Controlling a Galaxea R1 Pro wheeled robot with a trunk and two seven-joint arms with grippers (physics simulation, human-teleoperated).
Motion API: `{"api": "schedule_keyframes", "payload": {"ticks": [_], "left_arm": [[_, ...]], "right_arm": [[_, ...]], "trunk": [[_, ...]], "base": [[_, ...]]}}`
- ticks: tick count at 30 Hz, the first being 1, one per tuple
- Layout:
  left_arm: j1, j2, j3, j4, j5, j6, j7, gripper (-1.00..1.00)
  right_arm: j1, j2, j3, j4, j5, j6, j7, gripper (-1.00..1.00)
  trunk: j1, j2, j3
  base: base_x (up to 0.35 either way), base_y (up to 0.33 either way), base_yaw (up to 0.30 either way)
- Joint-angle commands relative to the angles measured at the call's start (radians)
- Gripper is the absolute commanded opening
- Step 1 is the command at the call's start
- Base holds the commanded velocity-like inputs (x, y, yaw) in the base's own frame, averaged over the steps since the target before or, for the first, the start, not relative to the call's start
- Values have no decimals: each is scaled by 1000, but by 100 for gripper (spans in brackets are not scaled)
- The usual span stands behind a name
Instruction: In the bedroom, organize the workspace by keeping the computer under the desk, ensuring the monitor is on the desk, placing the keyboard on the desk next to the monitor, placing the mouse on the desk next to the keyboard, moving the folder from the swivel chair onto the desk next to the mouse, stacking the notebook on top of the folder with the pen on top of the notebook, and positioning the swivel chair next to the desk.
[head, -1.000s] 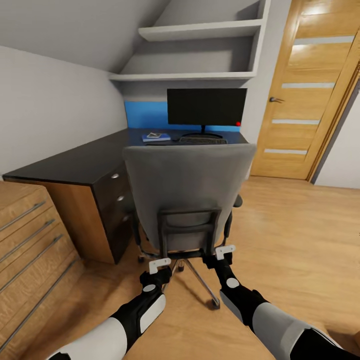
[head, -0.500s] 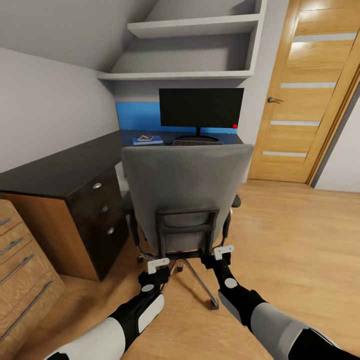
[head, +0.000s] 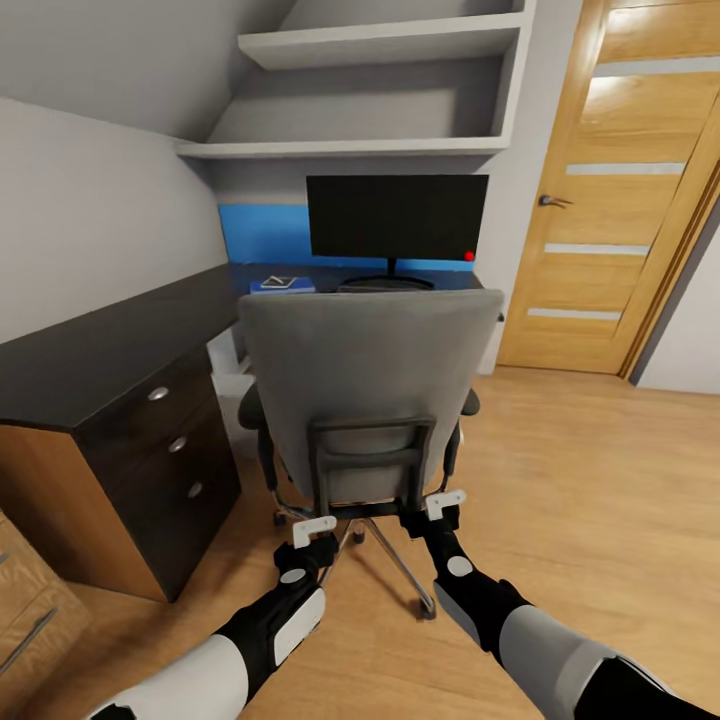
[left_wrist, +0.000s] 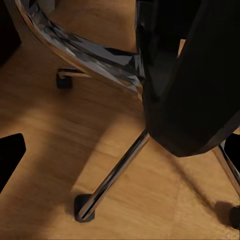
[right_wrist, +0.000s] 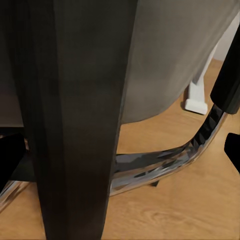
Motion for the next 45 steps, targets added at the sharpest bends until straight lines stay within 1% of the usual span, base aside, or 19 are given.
{"api": "schedule_keyframes", "payload": {"ticks": [1, 14, 45], "left_arm": [[-1, 2, -2, 0, -4, -8, 11, 100], [-2, 22, 0, 0, -3, -7, 11, 100], [-2, 27, 5, 0, -1, -8, 18, 100]], "right_arm": [[-1, -19, -7, 2, -19, -9, -12, 100], [-1, -20, -7, 8, -19, -9, -12, 100], [-1, -20, -7, 9, -17, -10, -13, 100]], "trunk": [[0, 0, -1], [0, 0, -1], [0, 0, -1]], "base": [[322, -83, 0], [322, -80, 0], [319, -9, 0]]}}
